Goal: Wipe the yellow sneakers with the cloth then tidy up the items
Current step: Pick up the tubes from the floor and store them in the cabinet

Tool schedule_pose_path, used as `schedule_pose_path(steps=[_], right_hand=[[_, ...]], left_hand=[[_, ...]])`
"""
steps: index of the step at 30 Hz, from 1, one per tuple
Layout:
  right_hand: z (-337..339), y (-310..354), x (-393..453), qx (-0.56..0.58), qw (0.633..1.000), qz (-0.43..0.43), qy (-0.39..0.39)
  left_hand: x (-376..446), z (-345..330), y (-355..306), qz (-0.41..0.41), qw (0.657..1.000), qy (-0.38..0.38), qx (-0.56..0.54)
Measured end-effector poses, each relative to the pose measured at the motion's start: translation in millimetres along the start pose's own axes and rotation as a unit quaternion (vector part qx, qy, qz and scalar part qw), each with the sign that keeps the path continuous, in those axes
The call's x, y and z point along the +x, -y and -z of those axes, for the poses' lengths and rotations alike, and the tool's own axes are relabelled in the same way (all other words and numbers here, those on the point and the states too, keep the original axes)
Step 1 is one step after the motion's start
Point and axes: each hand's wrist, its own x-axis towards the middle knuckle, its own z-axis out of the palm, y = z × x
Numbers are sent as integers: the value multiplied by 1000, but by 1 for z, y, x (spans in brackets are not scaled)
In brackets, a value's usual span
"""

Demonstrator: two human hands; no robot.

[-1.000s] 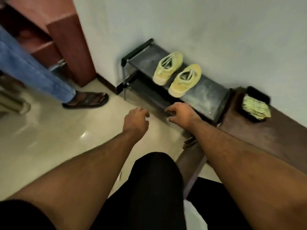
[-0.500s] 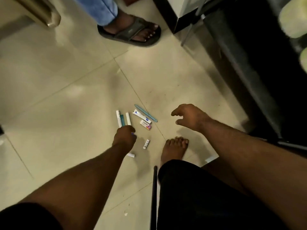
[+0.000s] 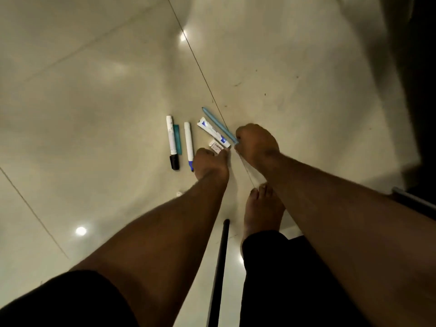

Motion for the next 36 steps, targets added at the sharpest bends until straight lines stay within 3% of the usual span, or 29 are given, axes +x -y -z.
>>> schedule_pose_path(steps=[6,12,18,22,27,29,34,36], right_hand=[[-7,8,10,-33,999,-12,4],[27,-23,-21,45,994,-97,2],[108,-69,-116,176,958,-194,-117],[152,-99,-209,281,888,-280,-234],[162,-121,-362,448,719,-390,-362],[155,-123,-429,475,678,-389,-405],[123,-106,-569,583,580,-382,-421],[103,-103,-612,615,567,-385,-390]], left_hand=[[6,-9,-6,9,1000,-12,-8],[-22,-5,-15,15,993,-20,-119],[-112,-5,-63,-40,982,71,-171],[-209,-20,-110,-163,962,183,-124],[-371,-4,-139,-271,906,315,-83],[-428,11,-128,-284,878,383,-53],[-521,37,-52,-267,843,466,19],[-547,40,-18,-256,838,481,40]])
